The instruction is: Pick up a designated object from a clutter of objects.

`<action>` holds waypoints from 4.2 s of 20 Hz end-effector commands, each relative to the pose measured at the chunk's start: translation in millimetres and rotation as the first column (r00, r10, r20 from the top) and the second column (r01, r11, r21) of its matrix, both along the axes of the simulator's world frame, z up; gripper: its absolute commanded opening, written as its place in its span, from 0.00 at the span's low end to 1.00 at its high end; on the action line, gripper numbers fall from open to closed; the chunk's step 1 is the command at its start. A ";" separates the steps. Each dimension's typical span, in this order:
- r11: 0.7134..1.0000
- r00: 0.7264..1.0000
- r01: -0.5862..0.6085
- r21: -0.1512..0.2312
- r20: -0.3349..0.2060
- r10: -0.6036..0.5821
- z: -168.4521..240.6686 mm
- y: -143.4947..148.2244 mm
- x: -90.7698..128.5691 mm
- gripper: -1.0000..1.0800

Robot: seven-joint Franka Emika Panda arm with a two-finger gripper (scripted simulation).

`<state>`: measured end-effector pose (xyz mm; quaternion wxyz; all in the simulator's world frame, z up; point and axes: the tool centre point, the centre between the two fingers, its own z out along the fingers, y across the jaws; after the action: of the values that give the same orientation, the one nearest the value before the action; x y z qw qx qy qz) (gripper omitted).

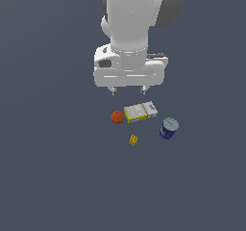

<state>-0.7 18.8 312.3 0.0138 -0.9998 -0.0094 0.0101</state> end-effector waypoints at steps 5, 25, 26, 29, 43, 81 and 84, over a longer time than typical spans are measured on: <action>1.000 1.000 -0.011 0.008 -0.006 0.011 -0.1 10.2 -0.2 0.96; 0.997 0.997 0.081 0.013 -0.015 -0.080 -34.6 17.2 -3.8 0.96; 0.995 0.995 0.099 0.012 -0.015 -0.099 -40.3 15.1 -4.6 0.96; 0.986 0.986 0.164 0.007 -0.013 -0.164 -59.9 8.1 -7.9 0.96; 0.845 0.846 0.534 -0.020 0.006 -0.534 -170.0 -33.0 -50.9 0.96; 0.726 0.727 0.687 -0.028 0.021 -0.686 -265.4 -50.5 -85.4 0.00; 0.726 0.727 0.687 -0.028 0.021 -0.686 -265.4 -50.5 -85.4 0.00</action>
<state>-85.6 -31.0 48.0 0.0003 -0.9329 0.3601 -0.0007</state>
